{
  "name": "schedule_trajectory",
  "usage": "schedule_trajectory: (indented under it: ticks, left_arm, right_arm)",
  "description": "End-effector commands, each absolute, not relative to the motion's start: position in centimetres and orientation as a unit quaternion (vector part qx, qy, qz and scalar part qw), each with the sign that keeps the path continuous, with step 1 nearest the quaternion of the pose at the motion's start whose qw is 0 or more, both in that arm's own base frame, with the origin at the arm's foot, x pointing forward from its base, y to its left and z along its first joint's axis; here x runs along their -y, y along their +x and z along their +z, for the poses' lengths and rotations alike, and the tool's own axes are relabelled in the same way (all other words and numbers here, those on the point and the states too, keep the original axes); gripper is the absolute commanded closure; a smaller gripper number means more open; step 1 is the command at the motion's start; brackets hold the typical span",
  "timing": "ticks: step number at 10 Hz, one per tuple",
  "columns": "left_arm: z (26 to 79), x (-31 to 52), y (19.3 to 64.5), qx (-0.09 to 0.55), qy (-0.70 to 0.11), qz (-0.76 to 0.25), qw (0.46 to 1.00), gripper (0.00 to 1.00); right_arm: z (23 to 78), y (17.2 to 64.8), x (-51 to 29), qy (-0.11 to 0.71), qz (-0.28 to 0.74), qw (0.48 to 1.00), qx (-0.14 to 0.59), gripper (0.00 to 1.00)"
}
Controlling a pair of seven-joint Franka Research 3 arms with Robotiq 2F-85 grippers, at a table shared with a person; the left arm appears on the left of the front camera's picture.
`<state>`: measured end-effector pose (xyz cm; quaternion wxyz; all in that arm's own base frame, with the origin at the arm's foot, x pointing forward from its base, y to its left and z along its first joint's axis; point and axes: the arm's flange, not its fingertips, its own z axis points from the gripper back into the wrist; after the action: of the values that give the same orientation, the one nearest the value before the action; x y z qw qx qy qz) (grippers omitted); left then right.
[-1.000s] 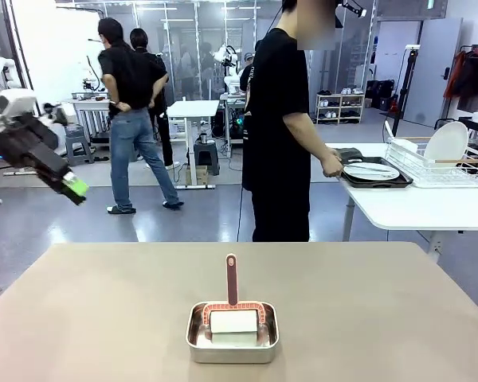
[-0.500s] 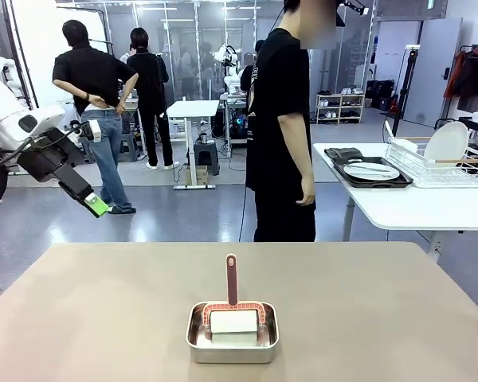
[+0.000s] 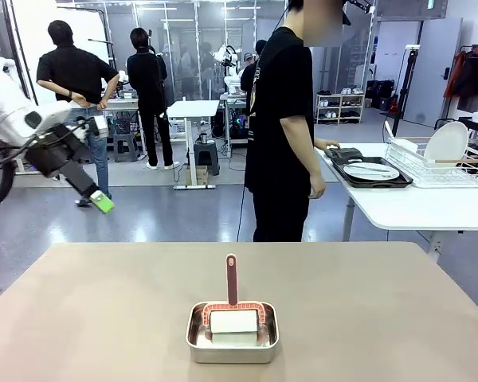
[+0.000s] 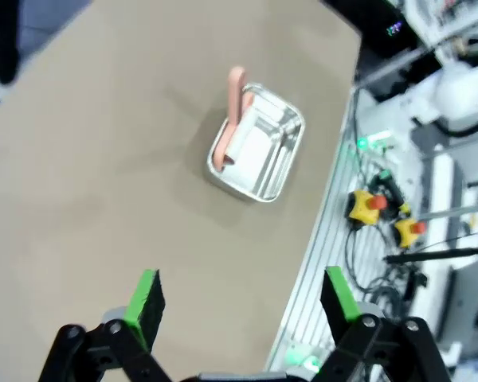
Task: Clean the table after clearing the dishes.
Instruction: When the right (or left) Handle tray is removed, use the right hand (or left hand) to clean the right (or left) side of the table with the Lint Roller.
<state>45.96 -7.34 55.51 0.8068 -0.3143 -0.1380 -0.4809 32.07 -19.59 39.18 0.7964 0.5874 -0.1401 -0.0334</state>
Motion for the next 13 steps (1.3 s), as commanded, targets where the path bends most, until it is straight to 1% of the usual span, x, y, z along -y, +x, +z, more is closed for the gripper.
schedule_trajectory:
  ticks: [1,2,3,5,7,8,10,12,13]
  left_arm:
    - [56.1,13.0,48.5,0.116,-0.273,-0.56,0.774,0.0]
    - [56.2,15.9,49.3,0.103,-0.245,-0.588,0.764,0.0]
    - [56.4,18.7,49.7,0.076,-0.212,-0.608,0.761,0.0]
    - [56.7,24.7,50.6,0.067,-0.171,-0.662,0.726,0.0]
    - [55.6,29.0,51.3,0.037,-0.166,-0.699,0.695,0.0]
    - [55.3,30.6,51.2,0.033,-0.171,-0.711,0.682,0.0]
    - [54.4,33.2,51.1,0.034,-0.153,-0.723,0.673,0.0]
    - [53.1,34.8,51.1,0.029,-0.132,-0.716,0.685,0.0]
    - [52.4,35.4,51.3,0.019,-0.125,-0.723,0.68,0.0]
  right_arm:
    - [39.3,32.0,19.5,0.586,-0.035,0.797,0.145,0.0]
    - [39.3,32.0,19.5,0.586,-0.035,0.797,0.145,0.0]
    - [39.3,32.0,19.5,0.586,-0.035,0.797,0.145,0.0]
    - [39.3,32.0,19.5,0.586,-0.035,0.797,0.145,0.0]
    - [39.3,32.0,19.5,0.586,-0.035,0.797,0.145,0.0]
    - [39.3,32.0,19.5,0.586,-0.035,0.797,0.145,0.0]
    - [39.3,32.0,19.5,0.586,-0.035,0.797,0.145,0.0]
    - [39.3,32.0,19.5,0.586,-0.035,0.797,0.145,0.0]
    - [39.3,32.0,19.5,0.586,-0.035,0.797,0.145,0.0]
